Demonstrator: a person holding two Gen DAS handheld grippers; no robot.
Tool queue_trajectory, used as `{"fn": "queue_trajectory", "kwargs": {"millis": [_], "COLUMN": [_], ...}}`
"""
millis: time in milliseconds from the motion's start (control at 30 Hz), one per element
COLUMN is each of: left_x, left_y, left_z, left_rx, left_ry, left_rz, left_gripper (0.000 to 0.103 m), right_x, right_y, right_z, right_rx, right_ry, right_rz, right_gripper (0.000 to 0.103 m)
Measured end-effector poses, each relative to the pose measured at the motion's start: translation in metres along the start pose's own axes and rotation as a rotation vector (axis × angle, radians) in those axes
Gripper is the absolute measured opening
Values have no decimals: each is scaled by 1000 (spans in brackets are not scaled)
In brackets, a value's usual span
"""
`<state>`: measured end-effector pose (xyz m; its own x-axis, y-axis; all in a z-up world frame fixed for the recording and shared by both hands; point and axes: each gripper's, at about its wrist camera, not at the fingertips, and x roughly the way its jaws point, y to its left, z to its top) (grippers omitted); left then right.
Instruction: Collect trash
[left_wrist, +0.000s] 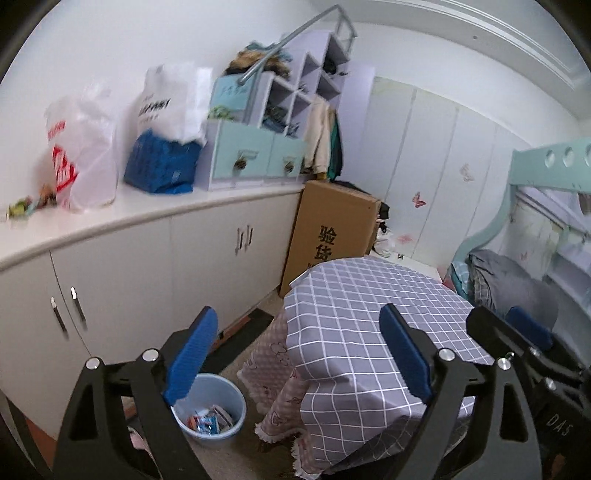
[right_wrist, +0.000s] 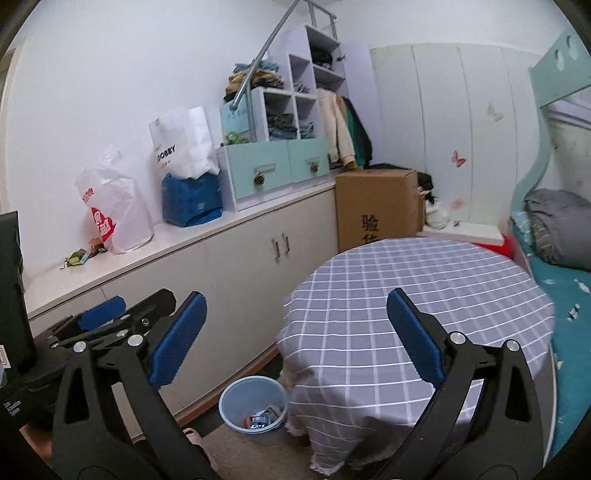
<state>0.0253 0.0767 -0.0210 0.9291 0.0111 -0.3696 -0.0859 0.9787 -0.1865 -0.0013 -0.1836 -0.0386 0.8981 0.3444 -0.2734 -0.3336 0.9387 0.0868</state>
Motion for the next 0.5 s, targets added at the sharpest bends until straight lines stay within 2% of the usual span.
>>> {"fn": "queue_trajectory", "kwargs": {"millis": [233, 500], "left_x": [-31, -46], "left_y": [-25, -44], "left_z": [5, 4], "left_rx": [62, 129], "left_ry": [-46, -72], "left_rz": [-8, 2], "left_gripper": [91, 91], "right_x": [-37, -61], "right_y": [-9, -11], "right_z": [4, 6], "right_rx": [3, -31], "right_ry": [-33, -73], "right_rz": [-32, -103], "right_gripper": [97, 97]}}
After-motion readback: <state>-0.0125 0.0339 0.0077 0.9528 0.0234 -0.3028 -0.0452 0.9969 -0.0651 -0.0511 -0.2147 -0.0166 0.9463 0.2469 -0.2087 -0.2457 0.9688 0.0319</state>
